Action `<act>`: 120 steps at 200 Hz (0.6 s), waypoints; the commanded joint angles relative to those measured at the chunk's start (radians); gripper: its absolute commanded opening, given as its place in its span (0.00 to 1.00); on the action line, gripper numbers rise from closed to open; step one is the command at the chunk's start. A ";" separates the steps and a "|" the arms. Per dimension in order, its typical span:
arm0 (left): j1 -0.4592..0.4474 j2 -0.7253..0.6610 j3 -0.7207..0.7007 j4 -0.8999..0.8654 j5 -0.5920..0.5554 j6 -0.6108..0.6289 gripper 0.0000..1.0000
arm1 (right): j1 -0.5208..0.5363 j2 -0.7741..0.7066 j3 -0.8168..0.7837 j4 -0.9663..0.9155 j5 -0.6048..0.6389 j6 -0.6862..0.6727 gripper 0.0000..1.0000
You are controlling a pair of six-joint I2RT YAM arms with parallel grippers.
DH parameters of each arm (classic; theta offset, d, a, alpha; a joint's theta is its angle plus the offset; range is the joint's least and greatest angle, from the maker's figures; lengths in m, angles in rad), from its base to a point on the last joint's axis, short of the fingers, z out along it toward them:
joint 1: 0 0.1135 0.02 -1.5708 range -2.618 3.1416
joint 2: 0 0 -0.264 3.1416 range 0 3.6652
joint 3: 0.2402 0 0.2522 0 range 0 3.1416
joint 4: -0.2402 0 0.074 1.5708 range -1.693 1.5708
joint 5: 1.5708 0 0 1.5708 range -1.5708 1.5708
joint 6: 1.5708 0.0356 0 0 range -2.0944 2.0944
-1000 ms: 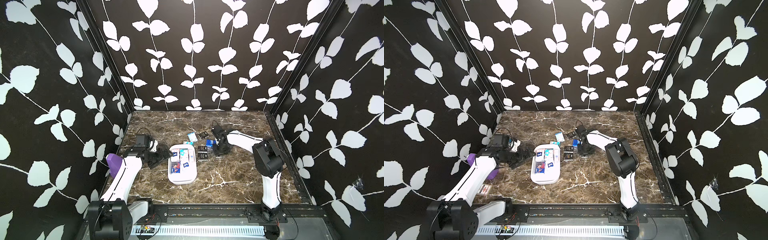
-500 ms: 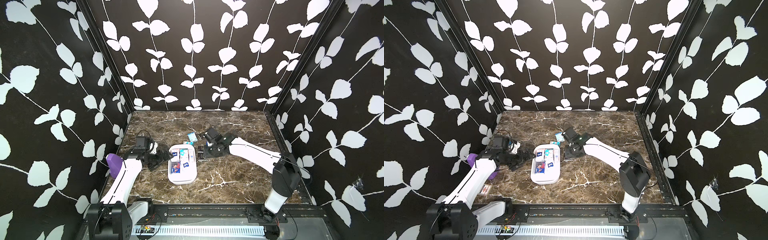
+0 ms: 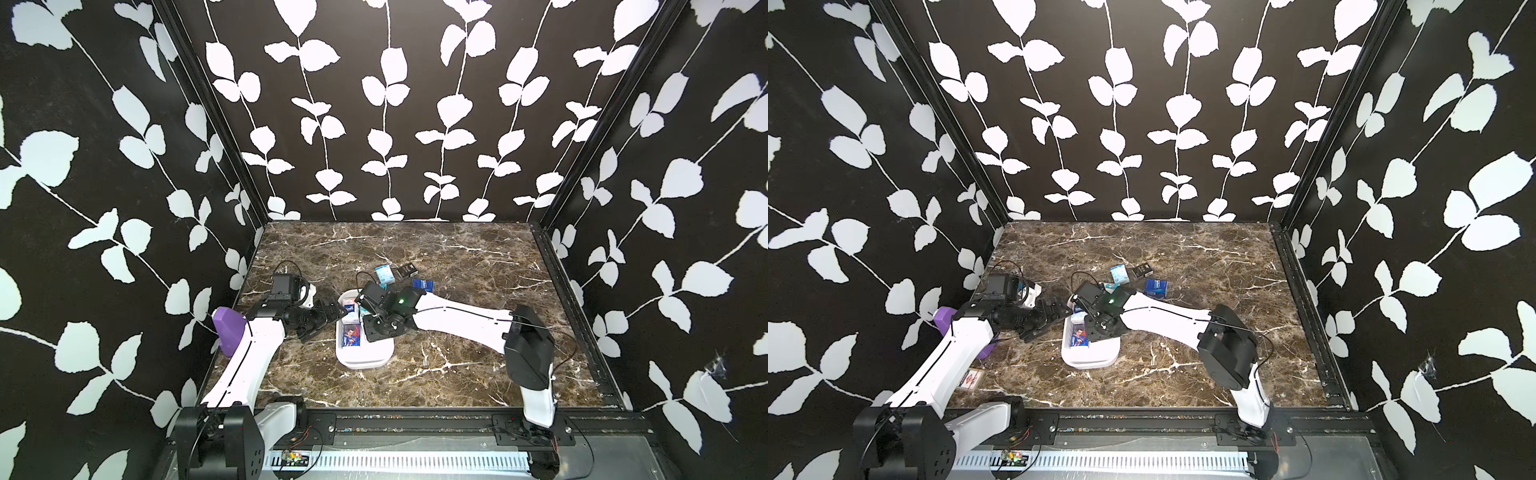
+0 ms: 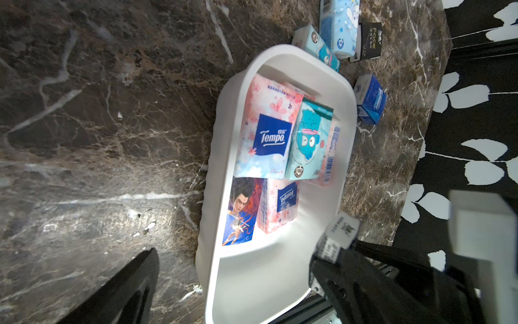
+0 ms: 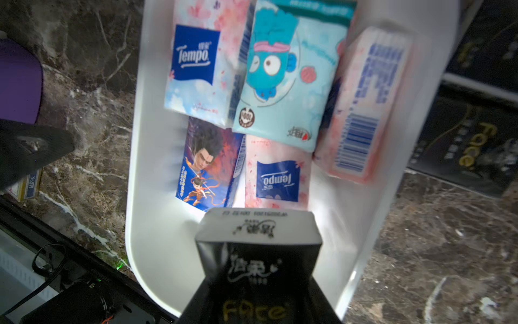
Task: Put the pocket tissues into the storage box
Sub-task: Place the pocket tissues in the storage box.
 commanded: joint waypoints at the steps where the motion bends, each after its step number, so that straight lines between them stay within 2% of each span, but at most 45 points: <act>1: -0.002 -0.032 -0.017 -0.002 0.015 0.011 0.99 | 0.001 0.034 0.058 -0.042 0.039 0.101 0.39; 42: -0.004 -0.041 -0.037 0.020 0.022 -0.011 0.99 | 0.001 0.040 0.059 -0.114 0.108 0.187 0.39; 120: -0.003 -0.039 -0.011 -0.004 0.012 0.001 0.99 | -0.015 0.123 0.125 -0.127 0.078 0.188 0.44</act>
